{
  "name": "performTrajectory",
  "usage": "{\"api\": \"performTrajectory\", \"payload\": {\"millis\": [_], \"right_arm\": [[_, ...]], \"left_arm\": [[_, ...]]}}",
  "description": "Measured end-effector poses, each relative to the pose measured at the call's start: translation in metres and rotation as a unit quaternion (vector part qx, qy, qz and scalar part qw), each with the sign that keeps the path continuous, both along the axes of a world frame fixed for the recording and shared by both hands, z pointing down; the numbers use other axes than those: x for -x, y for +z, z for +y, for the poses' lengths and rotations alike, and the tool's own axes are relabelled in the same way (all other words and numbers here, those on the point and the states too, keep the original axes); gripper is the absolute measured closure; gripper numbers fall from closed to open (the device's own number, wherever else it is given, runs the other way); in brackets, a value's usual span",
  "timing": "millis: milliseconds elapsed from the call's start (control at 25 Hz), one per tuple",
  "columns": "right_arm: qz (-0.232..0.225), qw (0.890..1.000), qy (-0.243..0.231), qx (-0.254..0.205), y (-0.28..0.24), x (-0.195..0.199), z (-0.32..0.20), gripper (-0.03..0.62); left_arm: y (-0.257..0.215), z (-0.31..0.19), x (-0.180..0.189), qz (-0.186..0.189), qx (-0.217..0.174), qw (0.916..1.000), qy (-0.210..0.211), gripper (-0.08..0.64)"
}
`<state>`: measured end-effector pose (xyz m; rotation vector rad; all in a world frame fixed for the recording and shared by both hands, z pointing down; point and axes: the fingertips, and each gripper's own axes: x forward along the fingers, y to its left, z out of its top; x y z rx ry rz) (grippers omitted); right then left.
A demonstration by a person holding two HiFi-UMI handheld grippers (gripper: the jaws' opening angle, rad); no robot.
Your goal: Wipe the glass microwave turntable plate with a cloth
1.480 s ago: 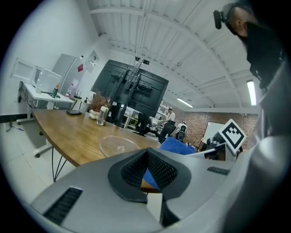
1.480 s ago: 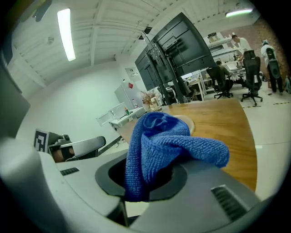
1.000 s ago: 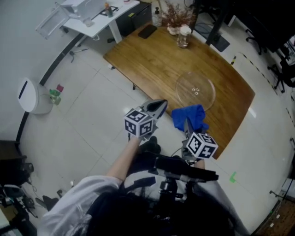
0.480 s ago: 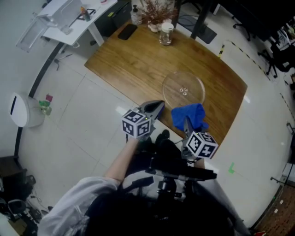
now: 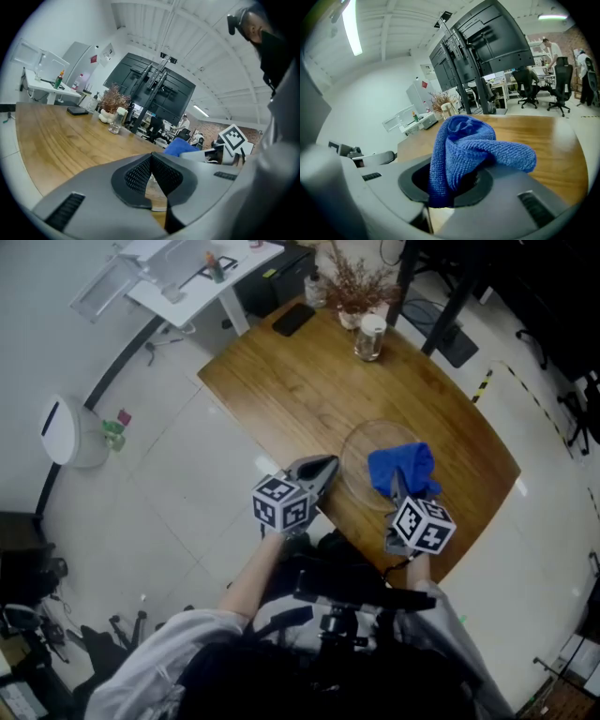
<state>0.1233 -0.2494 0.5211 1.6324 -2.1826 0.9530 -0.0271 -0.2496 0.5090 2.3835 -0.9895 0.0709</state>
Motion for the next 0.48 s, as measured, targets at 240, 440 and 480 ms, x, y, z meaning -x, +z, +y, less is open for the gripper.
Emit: {"api": "performTrajectory", "payload": {"millis": [240, 440, 480], "right_arm": [[0.030, 0.999, -0.035, -0.005, 0.017, 0.011, -0.066, 0.514], [0.044, 0.998, -0.043, 0.013, 0.040, 0.025, -0.100, 0.514], [0.052, 0.997, -0.046, 0.017, 0.044, 0.026, -0.103, 0.514]], "left_arm": [[0.012, -0.004, 0.023, -0.022, 0.023, 0.9986, -0.044, 0.561], [0.020, -0.002, 0.029, -0.033, 0.038, 0.9972, -0.055, 0.560], [0.022, -0.002, 0.028, -0.034, 0.040, 0.9971, -0.054, 0.560]]}}
